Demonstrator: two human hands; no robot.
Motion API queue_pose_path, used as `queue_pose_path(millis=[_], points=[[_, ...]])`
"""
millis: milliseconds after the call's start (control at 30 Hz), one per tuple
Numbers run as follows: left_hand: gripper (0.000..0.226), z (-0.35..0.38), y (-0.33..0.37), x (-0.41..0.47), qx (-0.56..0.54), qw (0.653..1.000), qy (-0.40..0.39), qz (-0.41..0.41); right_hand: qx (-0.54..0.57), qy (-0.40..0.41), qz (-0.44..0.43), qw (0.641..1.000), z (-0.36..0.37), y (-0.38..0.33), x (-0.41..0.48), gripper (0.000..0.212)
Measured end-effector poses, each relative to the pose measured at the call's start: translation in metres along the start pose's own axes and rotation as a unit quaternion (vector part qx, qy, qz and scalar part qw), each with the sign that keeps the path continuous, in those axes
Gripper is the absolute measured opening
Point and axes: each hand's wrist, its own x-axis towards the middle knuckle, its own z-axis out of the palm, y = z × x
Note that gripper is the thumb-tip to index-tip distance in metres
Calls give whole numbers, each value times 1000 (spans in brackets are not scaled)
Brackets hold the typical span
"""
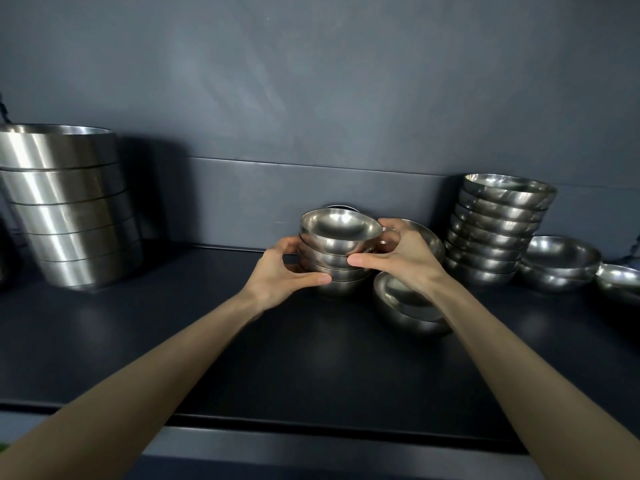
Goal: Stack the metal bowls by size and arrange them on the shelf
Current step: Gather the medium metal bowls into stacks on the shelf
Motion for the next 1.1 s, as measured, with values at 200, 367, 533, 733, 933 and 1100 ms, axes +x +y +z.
queue_pose_path(millis=[200, 367, 533, 733, 933, 1100], points=[[61, -11, 7, -27, -9, 1000, 21, -10, 7, -10, -8, 1000, 13, -7, -14, 80], [62, -23, 10, -50, -13, 999, 37, -10, 14, -8, -18, 1000, 26, -19, -32, 60], [62, -35, 13, -73, -14, 999, 38, -9, 21, -15, -31, 999, 37, -32, -54, 55], [65, -48, 14, -88, -6, 1000, 22, -9, 0, 1, -22, 1000, 48, -40, -73, 53], [67, -53, 17, -100, -12, 1000, 5, -5, -3, 21, -19, 1000, 55, -50, -90, 55], [67, -58, 16, -110, -34, 999, 0, -4, -10, 20, -14, 1000, 62, -56, -103, 56]])
